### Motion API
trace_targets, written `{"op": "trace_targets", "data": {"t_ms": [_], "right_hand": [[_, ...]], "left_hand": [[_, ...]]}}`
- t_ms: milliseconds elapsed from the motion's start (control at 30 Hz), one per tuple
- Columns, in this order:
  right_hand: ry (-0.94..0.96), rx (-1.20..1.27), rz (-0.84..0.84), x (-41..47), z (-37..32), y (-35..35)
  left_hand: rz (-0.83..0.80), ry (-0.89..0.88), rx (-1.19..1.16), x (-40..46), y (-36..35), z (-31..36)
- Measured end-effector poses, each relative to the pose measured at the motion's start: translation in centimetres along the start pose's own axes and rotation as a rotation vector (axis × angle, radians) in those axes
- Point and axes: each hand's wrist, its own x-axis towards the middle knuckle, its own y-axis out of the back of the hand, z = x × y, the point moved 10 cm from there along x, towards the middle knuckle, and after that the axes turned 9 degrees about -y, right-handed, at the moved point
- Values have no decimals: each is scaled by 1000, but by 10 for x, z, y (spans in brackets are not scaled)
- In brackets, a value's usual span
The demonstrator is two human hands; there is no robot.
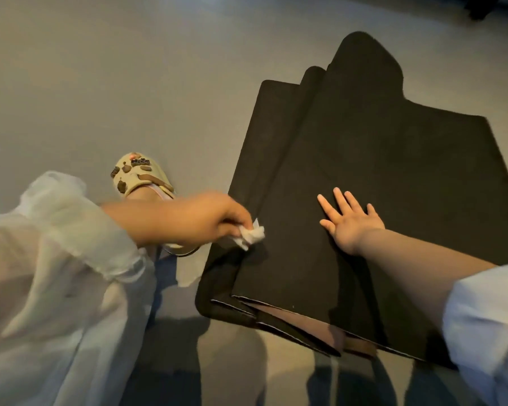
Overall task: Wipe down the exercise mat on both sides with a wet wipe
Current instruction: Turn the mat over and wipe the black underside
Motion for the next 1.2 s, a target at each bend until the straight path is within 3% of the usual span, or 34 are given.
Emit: {"op": "trace_targets", "data": {"t_ms": [167, 367, 467, 633, 933, 1200], "right_hand": [[89, 45, 34, 4, 1, -6], [166, 103, 121, 10, -1, -12], [198, 135, 148, 12, -2, -14], [222, 170, 187, 17, -3, -15], [226, 218, 219, 19, -3, -15], [245, 250, 245, 11, 0, -9]], "left_hand": [[459, 75, 36, 29, 76, -7], [632, -10, 37, 117, 95, -2], [554, -37, 72, 172, 83, 6], [332, 135, 118, 217, 40, -33], [-133, 140, 269, 109, -49, -24], [-262, 194, 294, 28, -89, 28]]}}
